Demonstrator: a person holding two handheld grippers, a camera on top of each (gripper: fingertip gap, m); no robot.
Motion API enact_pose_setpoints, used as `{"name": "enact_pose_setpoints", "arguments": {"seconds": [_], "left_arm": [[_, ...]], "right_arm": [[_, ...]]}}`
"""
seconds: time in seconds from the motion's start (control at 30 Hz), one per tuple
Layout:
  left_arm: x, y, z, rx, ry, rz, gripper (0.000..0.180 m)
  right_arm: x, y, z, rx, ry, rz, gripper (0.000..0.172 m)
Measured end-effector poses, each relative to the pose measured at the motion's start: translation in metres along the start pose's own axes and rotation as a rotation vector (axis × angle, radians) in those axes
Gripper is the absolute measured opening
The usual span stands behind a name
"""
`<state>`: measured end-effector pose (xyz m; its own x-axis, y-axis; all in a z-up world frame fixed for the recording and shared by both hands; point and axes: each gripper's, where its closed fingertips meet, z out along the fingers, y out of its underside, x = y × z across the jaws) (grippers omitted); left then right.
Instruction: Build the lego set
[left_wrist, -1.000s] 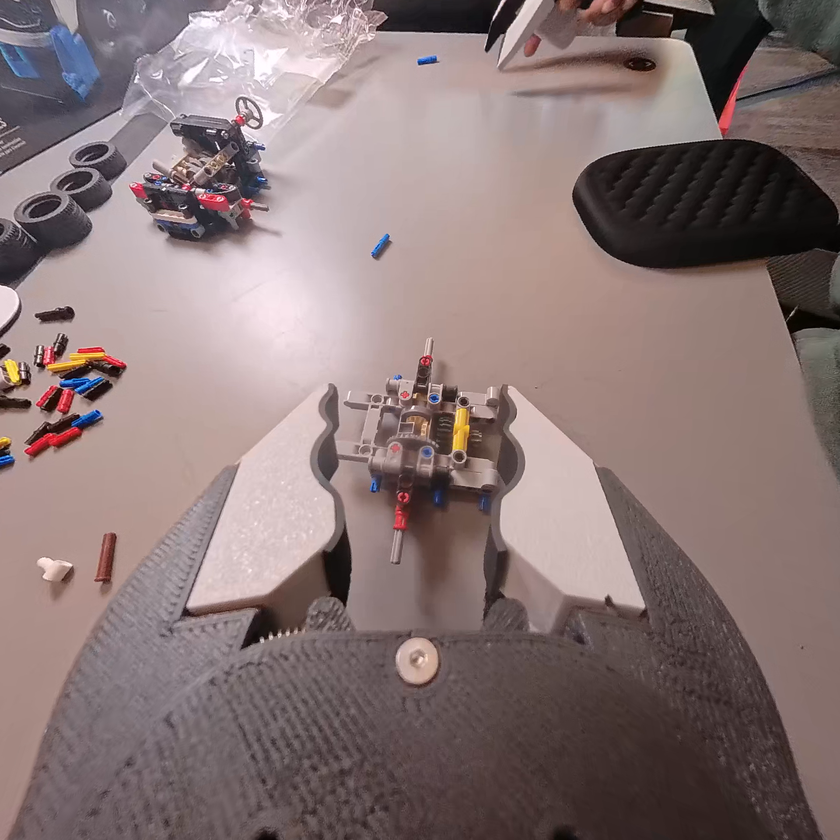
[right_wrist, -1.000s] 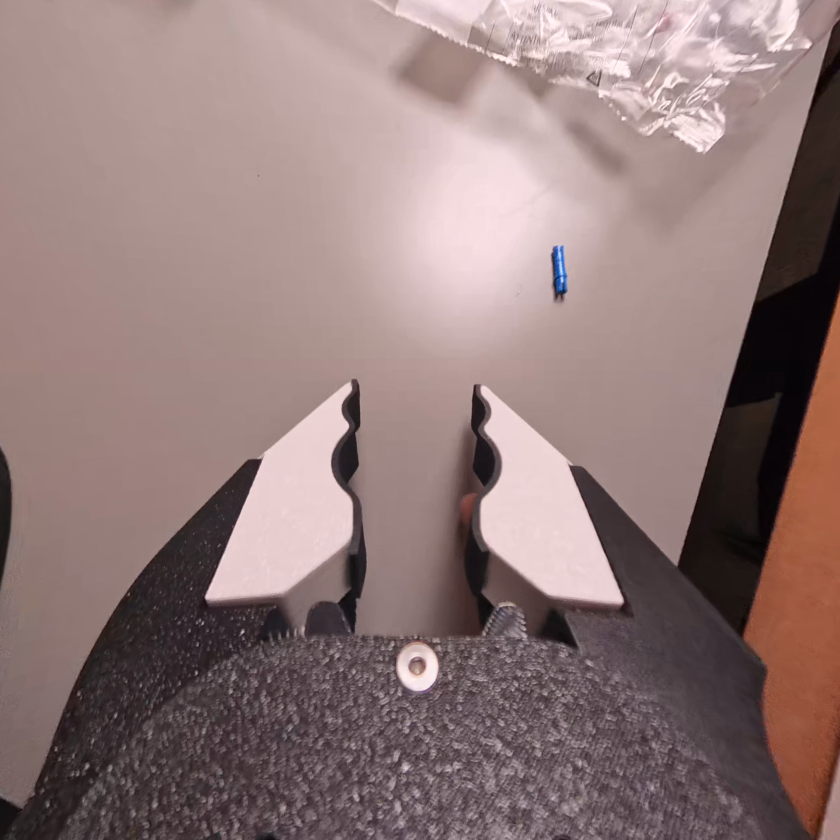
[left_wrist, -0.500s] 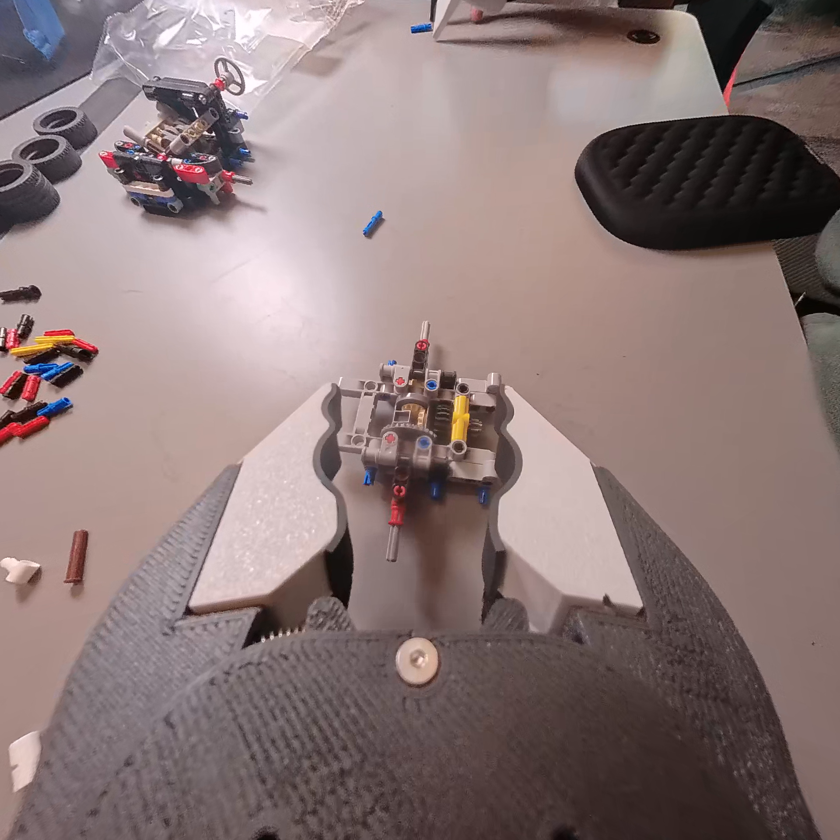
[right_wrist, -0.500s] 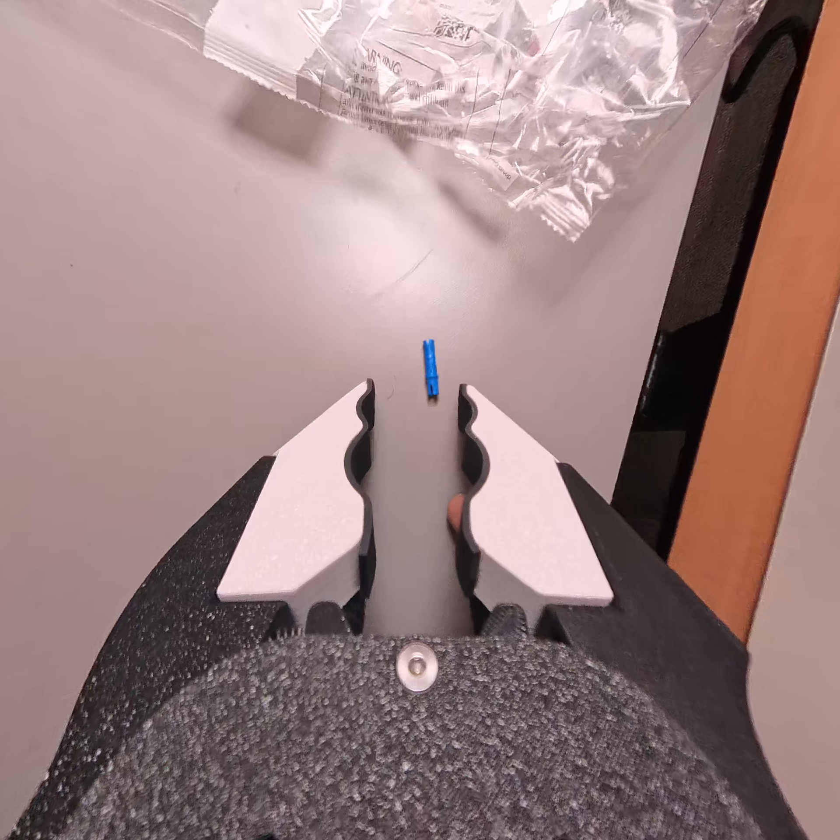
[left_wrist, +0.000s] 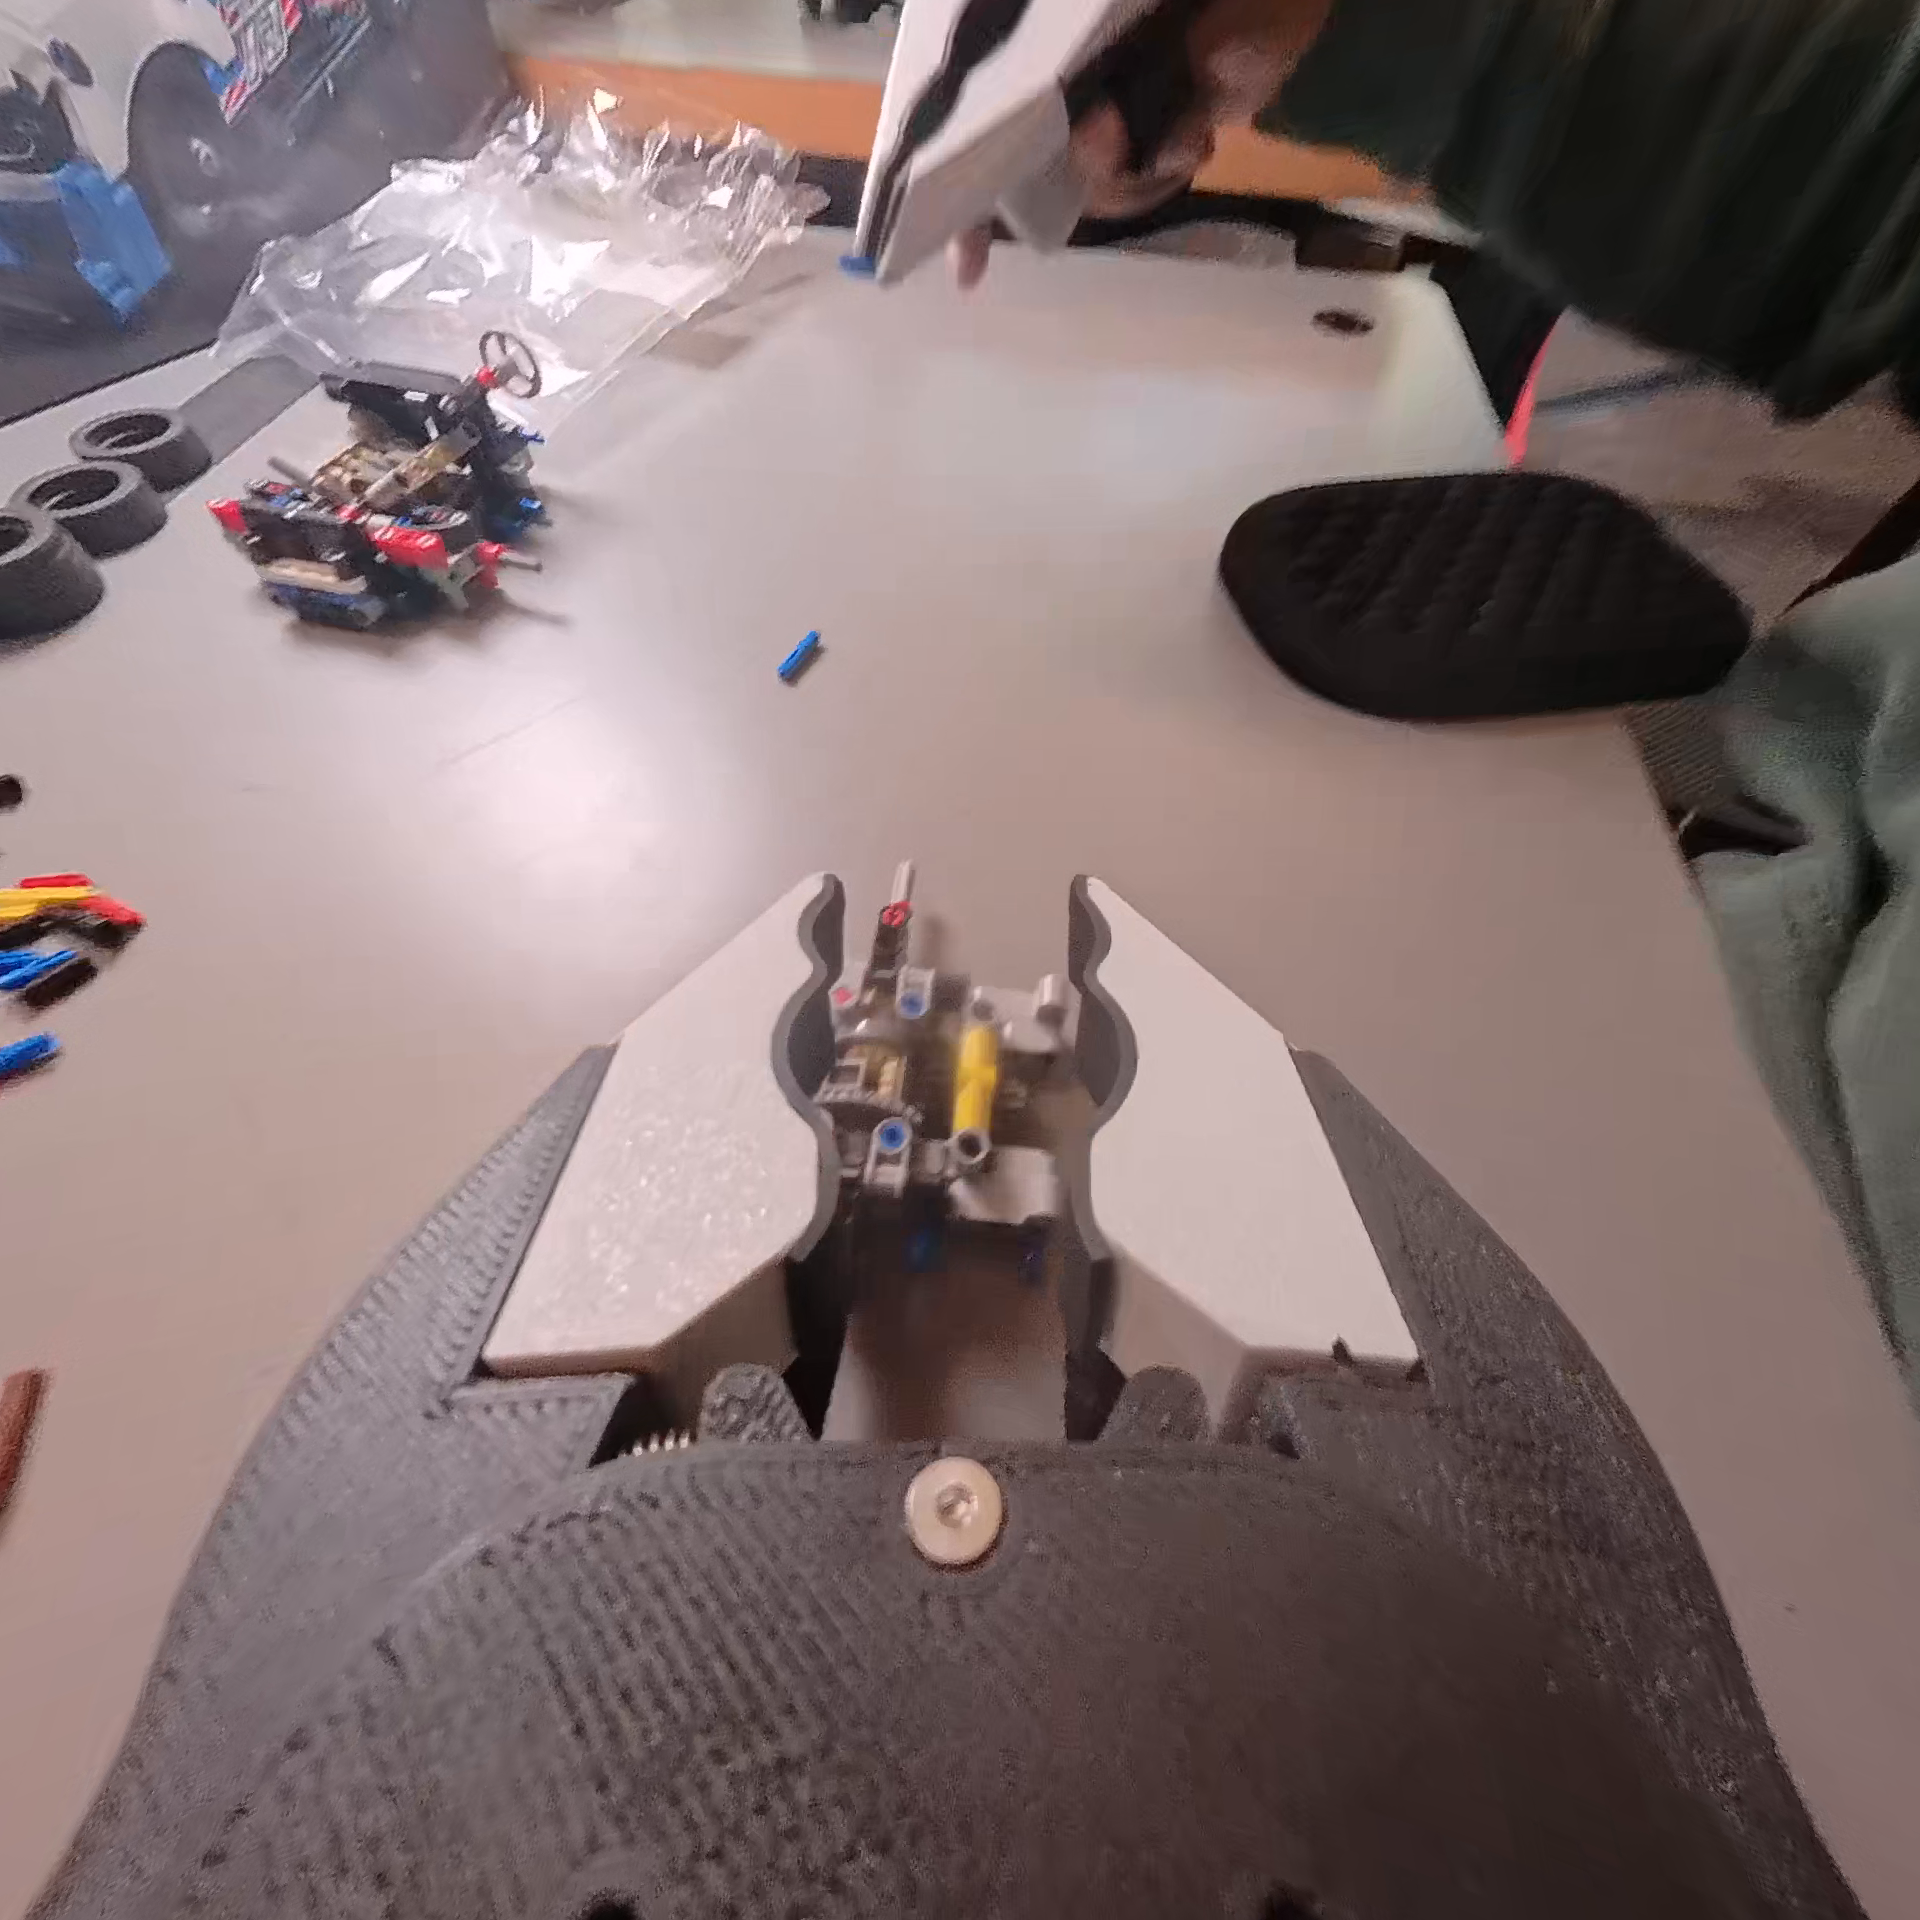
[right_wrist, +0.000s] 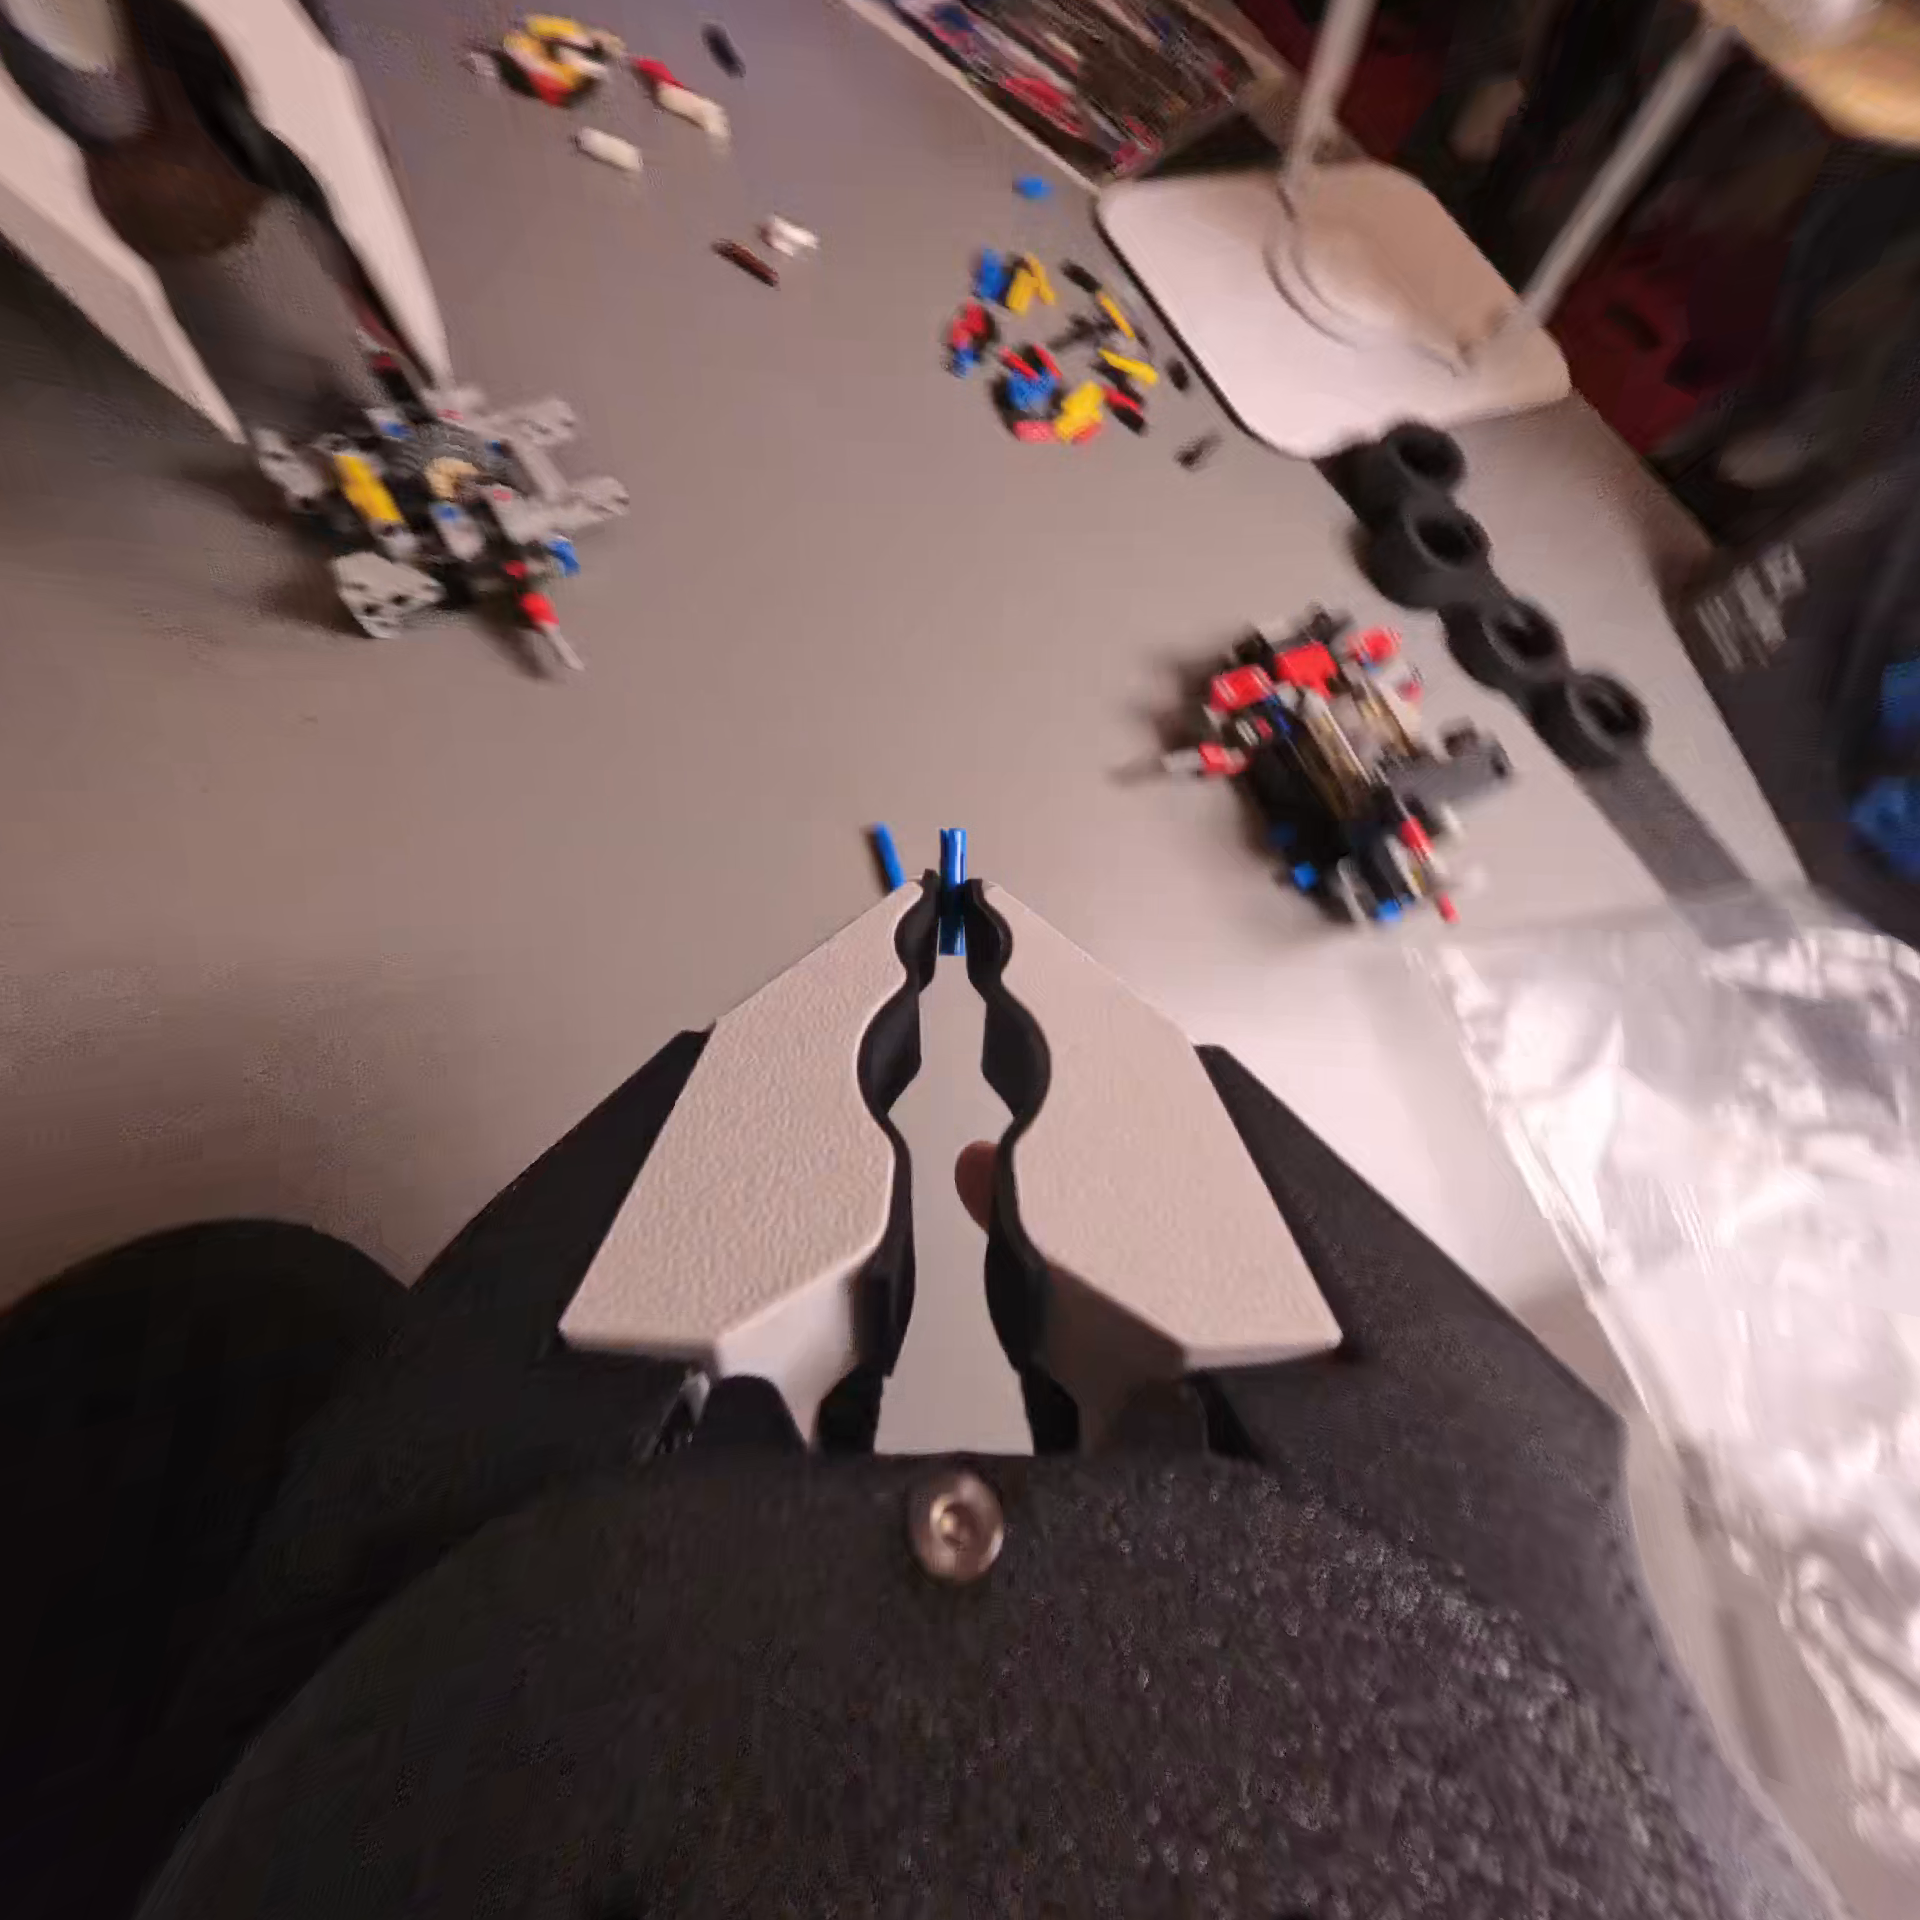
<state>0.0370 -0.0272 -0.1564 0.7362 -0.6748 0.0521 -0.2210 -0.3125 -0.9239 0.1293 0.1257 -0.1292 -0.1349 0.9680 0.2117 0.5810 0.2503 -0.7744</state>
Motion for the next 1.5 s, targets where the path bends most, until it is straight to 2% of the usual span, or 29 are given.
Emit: {"name": "enact_pose_setpoints", "arguments": {"seconds": [0.07,0.17,0.3,0.6,0.7,0.8,0.87,0.93,1.13,1.5], "left_arm": [[0.011,-0.011,0.002,0.074,0.051,-0.065,0.037],[0.018,-0.02,0.0,0.148,0.122,-0.185,0.034],[0.017,-0.023,-0.006,0.187,0.188,-0.321,0.031],[0.028,-0.022,-0.006,0.159,0.237,-0.299,0.005],[0.033,-0.033,-0.012,0.212,0.305,-0.333,0.004],[0.041,-0.045,-0.021,0.291,0.437,-0.428,0.003],[0.045,-0.051,-0.026,0.331,0.515,-0.49,0.002],[0.048,-0.055,-0.028,0.36,0.564,-0.534,0.003],[0.053,-0.059,-0.028,0.378,0.641,-0.62,0.003],[0.049,-0.053,-0.024,0.348,0.73,-0.814,0.003]], "right_arm": [[-0.049,-0.033,0.024,0.036,-0.049,-0.189,0.002],[-0.106,-0.061,0.053,0.1,-0.096,-0.405,0.003],[-0.14,-0.078,0.07,0.152,-0.134,-0.5,0.002],[-0.155,-0.086,0.066,0.178,-0.106,-0.592,0.002],[-0.158,-0.097,0.055,0.291,-0.138,-0.509,0.003],[-0.162,-0.11,0.041,0.432,-0.206,-0.392,0.008],[-0.167,-0.116,0.034,0.507,-0.243,-0.355,0.015],[-0.169,-0.117,0.031,0.54,-0.251,-0.355,0.014],[-0.168,-0.118,0.03,0.568,-0.212,-0.398,0.005],[-0.168,-0.112,0.036,0.549,-0.123,-0.521,0.003]]}}
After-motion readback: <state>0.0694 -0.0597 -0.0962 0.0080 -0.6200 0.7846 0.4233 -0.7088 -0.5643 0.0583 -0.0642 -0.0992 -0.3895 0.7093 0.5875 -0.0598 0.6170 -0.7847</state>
